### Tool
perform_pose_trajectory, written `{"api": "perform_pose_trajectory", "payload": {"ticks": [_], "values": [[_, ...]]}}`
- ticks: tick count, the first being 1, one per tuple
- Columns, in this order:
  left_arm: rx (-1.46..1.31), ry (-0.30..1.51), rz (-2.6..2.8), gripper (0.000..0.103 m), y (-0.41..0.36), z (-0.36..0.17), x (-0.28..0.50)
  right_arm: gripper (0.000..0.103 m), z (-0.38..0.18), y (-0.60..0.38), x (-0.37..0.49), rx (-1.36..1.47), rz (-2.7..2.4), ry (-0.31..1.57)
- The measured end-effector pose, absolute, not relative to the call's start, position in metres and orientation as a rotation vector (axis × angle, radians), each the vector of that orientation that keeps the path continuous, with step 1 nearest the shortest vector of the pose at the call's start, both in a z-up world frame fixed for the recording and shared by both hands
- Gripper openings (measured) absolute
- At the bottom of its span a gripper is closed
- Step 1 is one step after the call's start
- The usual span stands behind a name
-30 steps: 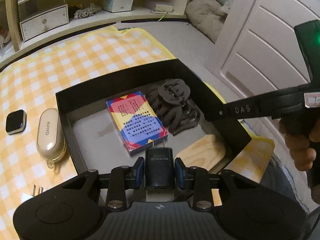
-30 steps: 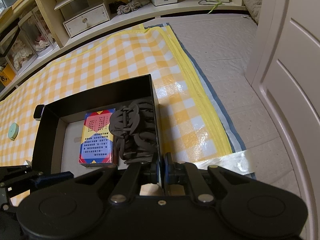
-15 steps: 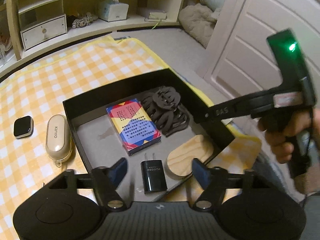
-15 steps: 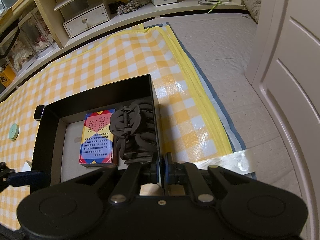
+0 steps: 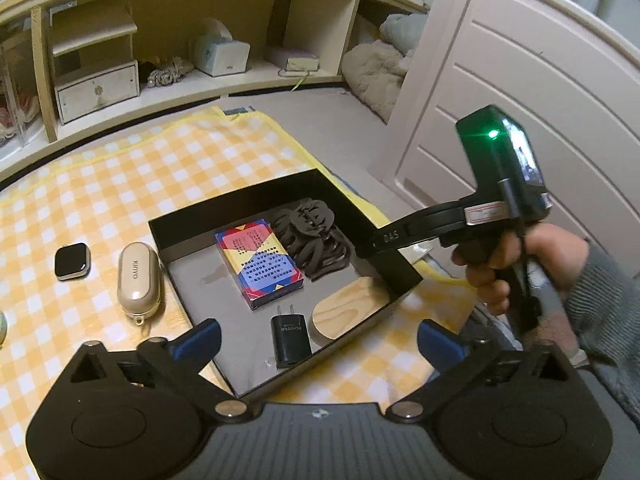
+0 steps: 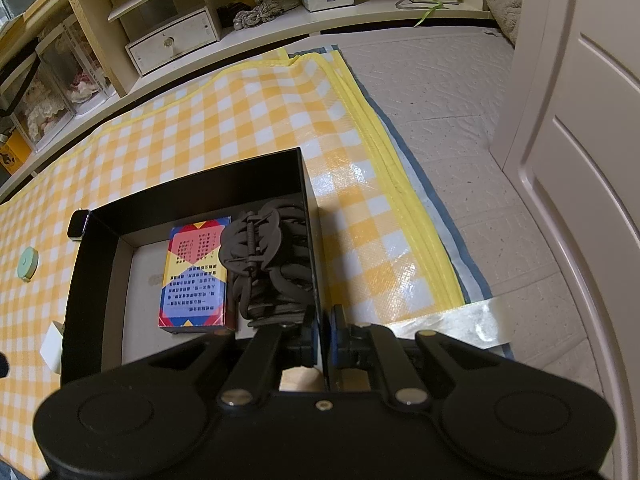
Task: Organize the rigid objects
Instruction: 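Move the left tool to the white charger and grasp it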
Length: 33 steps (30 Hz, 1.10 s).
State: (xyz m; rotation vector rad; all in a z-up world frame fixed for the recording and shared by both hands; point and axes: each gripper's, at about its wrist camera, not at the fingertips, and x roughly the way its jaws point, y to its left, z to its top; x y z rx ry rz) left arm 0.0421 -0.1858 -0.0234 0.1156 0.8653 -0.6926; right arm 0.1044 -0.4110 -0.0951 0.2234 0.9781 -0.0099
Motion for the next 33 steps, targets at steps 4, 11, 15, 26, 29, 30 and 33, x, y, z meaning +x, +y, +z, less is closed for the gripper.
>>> {"api": "perform_pose_trajectory", "payload": {"ticks": [4, 11, 15, 26, 29, 30, 33], "values": [[0.108, 0.848, -0.698, 0.103, -0.177, -0.016, 0.034, 0.006, -0.095, -0.411, 0.104, 0.22, -0.01, 0.979], [0.079, 0.791, -0.706, 0.103, -0.169, -0.008, 0.027, 0.006, -0.095, -0.409, 0.103, 0.217, -0.01, 0.979], [0.071, 0.77, -0.703, 0.103, -0.163, -0.006, 0.027, 0.006, -0.095, -0.409, 0.103, 0.214, -0.01, 0.98], [0.12, 0.802, -0.635, 0.102, -0.106, -0.011, 0.056, 0.006, -0.096, -0.409, 0.102, 0.207, -0.011, 0.982], [0.144, 0.831, -0.599, 0.095, -0.089, -0.023, 0.068, 0.006, -0.097, -0.409, 0.105, 0.202, -0.013, 0.986], [0.154, 0.846, -0.586, 0.093, -0.084, -0.029, 0.073, 0.006, -0.097, -0.408, 0.105, 0.2, -0.014, 0.988], [0.174, 0.894, -0.55, 0.081, -0.075, -0.048, 0.085, 0.006, -0.097, -0.408, 0.106, 0.193, -0.014, 0.992]]}}
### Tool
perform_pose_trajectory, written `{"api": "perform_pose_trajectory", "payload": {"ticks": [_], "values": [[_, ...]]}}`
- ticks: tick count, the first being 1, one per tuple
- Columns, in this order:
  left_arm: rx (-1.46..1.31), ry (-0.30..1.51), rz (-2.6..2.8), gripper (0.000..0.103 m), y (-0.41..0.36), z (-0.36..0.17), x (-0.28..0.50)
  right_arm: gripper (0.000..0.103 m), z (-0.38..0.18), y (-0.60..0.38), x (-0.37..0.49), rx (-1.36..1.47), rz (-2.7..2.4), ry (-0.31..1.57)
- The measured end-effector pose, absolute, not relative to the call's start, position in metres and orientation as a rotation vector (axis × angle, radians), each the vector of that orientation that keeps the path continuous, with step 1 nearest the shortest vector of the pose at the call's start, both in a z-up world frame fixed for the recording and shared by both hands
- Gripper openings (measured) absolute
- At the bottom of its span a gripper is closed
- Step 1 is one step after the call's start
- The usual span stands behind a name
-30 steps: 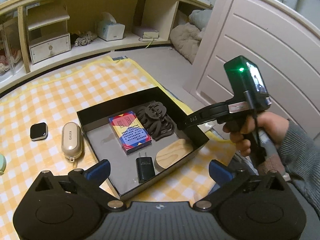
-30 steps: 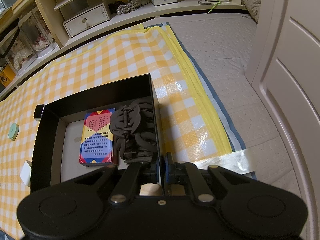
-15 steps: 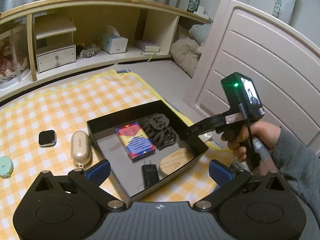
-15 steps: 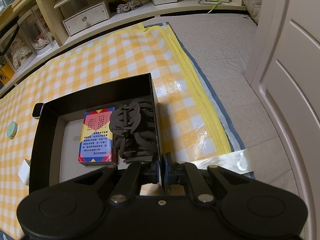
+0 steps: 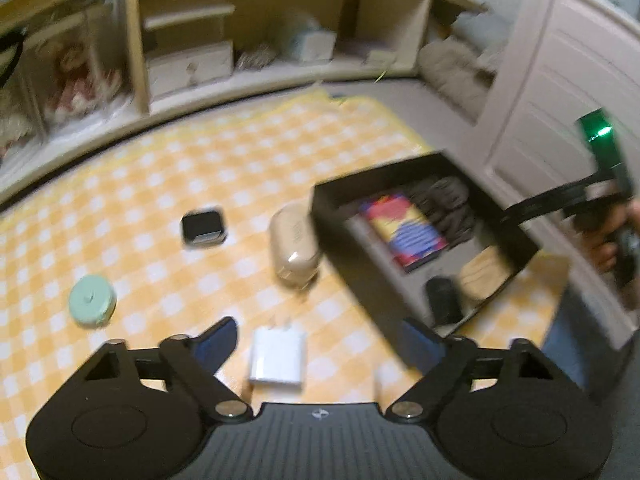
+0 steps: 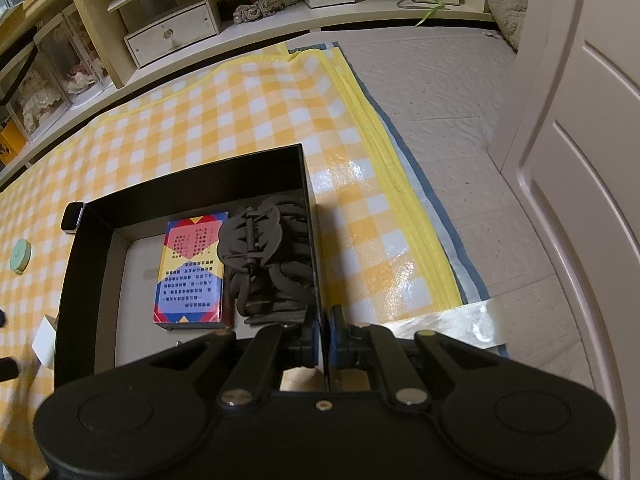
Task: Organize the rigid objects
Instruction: 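Move the left tool to the white charger and grasp it, then lower the white charger into the black box and open the left tool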
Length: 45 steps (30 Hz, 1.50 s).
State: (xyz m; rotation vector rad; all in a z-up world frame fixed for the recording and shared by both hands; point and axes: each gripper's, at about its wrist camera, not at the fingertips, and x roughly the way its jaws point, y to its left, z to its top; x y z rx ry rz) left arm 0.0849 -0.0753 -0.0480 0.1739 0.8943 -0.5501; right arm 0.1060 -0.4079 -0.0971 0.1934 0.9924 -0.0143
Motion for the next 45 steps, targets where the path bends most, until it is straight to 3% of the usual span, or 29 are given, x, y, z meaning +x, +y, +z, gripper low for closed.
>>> {"api": "perform_pose_trajectory", "payload": {"ticks": [9, 14, 17, 24, 36, 45], "values": [[0.193, 0.984, -0.463, 0.057, -0.077, -0.09, 0.113, 0.006, -0.1, -0.407, 0.11, 0.174, -0.017, 1.011], [0.199, 1.015, -0.461, 0.055, -0.078, -0.102, 0.116, 0.005, -0.1, -0.406, 0.11, 0.167, -0.018, 1.013], [0.224, 1.018, -0.451, 0.045, -0.081, -0.107, 0.116, 0.005, -0.1, -0.406, 0.111, 0.17, -0.018, 1.013], [0.142, 0.986, -0.423, 0.044, -0.075, -0.098, 0.116, 0.005, -0.1, -0.406, 0.111, 0.168, -0.017, 1.012], [-0.043, 0.774, -0.521, 0.044, -0.099, -0.027, 0.085, 0.005, -0.1, -0.407, 0.11, 0.17, -0.015, 1.011], [0.009, 0.825, -0.628, 0.044, -0.154, -0.04, 0.071, 0.005, -0.1, -0.406, 0.11, 0.168, -0.015, 1.011]]}}
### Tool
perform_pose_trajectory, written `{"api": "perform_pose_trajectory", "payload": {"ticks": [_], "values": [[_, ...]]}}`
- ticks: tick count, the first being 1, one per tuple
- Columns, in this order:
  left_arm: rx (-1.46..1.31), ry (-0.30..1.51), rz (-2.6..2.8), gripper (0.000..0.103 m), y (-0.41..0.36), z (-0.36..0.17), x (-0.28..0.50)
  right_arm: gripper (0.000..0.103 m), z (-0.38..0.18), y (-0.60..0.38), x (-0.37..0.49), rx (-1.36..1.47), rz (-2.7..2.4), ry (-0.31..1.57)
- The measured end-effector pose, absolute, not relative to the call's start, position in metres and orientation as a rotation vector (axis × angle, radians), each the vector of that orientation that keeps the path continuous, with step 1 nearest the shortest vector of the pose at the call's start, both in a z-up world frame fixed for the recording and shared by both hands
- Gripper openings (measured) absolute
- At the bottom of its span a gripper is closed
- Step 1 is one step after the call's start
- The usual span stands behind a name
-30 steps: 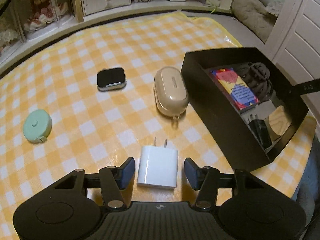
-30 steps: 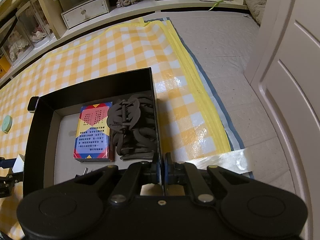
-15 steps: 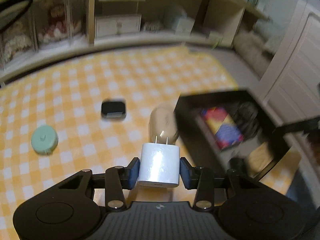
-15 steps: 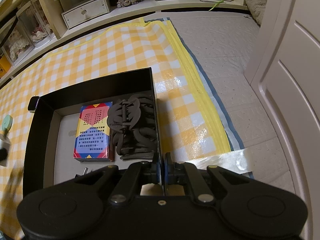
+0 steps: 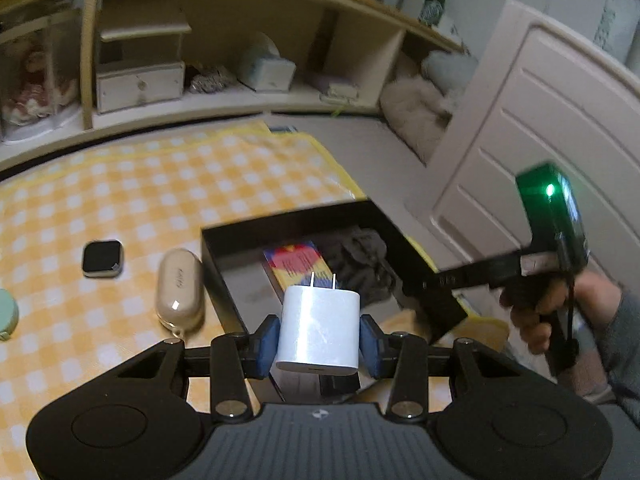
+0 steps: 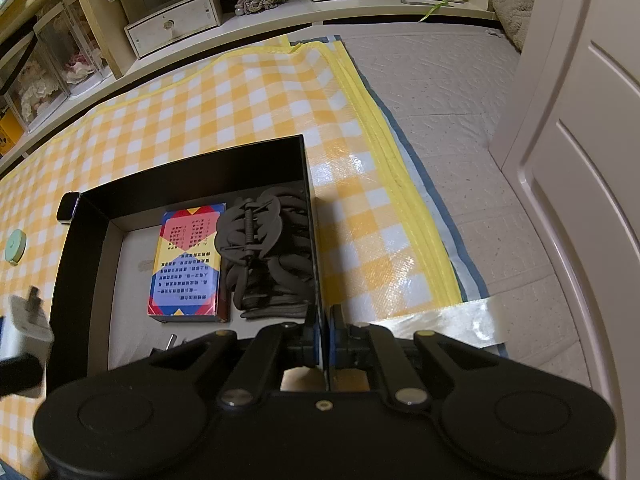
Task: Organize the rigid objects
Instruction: 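Lower the white charger into the black box and open the left tool, then move the left tool to the mint tape measure and grasp it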
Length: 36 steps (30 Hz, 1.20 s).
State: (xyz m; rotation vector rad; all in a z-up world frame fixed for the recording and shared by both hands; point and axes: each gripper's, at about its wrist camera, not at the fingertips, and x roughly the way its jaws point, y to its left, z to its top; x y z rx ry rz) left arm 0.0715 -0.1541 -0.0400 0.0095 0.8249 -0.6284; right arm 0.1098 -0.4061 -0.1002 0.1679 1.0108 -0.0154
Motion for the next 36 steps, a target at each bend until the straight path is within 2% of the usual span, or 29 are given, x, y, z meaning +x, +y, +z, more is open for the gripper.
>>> {"api": "perform_pose_trajectory", "payload": {"ticks": [11, 15, 24, 26, 28, 33, 34, 36], "values": [[0.054, 0.814, -0.623, 0.044, -0.161, -0.055, 0.08, 0.005, -0.1, -0.406, 0.11, 0.17, -0.015, 1.01], [0.06, 0.816, -0.601, 0.051, -0.162, -0.056, 0.08, 0.005, -0.101, -0.406, 0.11, 0.164, -0.017, 1.012], [0.091, 0.86, -0.637, 0.053, -0.161, -0.051, 0.071, 0.005, -0.102, -0.406, 0.11, 0.165, -0.016, 1.014], [0.095, 0.863, -0.65, 0.062, -0.162, -0.049, 0.067, 0.005, -0.102, -0.406, 0.11, 0.166, -0.016, 1.014], [0.1, 0.857, -0.663, 0.076, -0.163, -0.046, 0.063, 0.005, -0.102, -0.406, 0.109, 0.166, -0.016, 1.014], [0.121, 0.838, -0.685, 0.1, -0.167, -0.037, 0.053, 0.005, -0.101, -0.406, 0.109, 0.166, -0.016, 1.014], [0.125, 0.837, -0.69, 0.103, -0.168, -0.036, 0.051, 0.005, -0.102, -0.406, 0.109, 0.166, -0.016, 1.014], [0.131, 0.836, -0.703, 0.103, -0.169, -0.034, 0.047, 0.005, -0.102, -0.406, 0.109, 0.166, -0.016, 1.014]]}}
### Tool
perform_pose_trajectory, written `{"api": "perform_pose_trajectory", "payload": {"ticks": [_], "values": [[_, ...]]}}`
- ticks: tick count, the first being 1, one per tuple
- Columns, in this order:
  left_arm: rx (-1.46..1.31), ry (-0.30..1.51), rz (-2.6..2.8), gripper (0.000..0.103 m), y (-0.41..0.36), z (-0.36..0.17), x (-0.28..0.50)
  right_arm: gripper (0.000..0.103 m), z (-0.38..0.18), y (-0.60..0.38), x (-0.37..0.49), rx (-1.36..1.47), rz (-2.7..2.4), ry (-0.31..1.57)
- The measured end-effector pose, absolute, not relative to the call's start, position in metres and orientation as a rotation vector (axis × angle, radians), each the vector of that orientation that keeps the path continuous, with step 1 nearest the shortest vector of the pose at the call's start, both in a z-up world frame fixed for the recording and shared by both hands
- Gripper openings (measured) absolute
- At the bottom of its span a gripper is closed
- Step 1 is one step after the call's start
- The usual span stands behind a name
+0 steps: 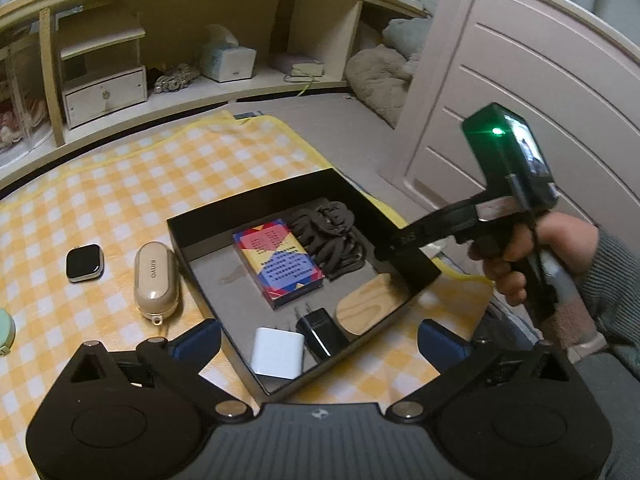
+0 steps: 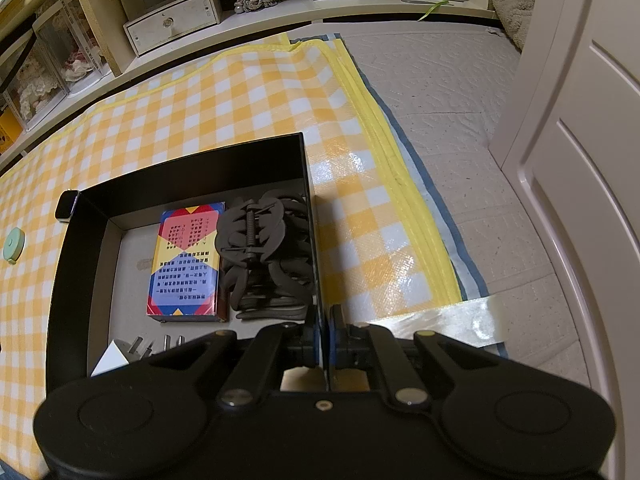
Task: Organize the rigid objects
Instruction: 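Move the left tool to the mint tape measure and grasp it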
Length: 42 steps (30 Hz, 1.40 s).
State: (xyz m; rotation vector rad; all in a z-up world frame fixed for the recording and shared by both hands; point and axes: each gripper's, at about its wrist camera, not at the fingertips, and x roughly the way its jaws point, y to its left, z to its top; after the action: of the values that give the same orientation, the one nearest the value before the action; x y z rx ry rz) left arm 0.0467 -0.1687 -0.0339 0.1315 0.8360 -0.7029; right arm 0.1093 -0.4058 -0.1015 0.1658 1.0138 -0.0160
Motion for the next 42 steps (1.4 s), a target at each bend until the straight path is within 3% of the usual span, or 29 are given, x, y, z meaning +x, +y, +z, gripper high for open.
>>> {"api": "perform_pose_trajectory", "payload": {"ticks": [19, 42], "values": [[0.083, 0.755, -0.704, 0.103, -0.151, -0.018, 0.04, 0.005, -0.101, -0.405, 0.109, 0.165, -0.018, 1.014], [0.03, 0.686, -0.281, 0.103, -0.04, -0.018, 0.125, 0.005, -0.101, -0.404, 0.11, 0.15, -0.022, 1.018]]}}
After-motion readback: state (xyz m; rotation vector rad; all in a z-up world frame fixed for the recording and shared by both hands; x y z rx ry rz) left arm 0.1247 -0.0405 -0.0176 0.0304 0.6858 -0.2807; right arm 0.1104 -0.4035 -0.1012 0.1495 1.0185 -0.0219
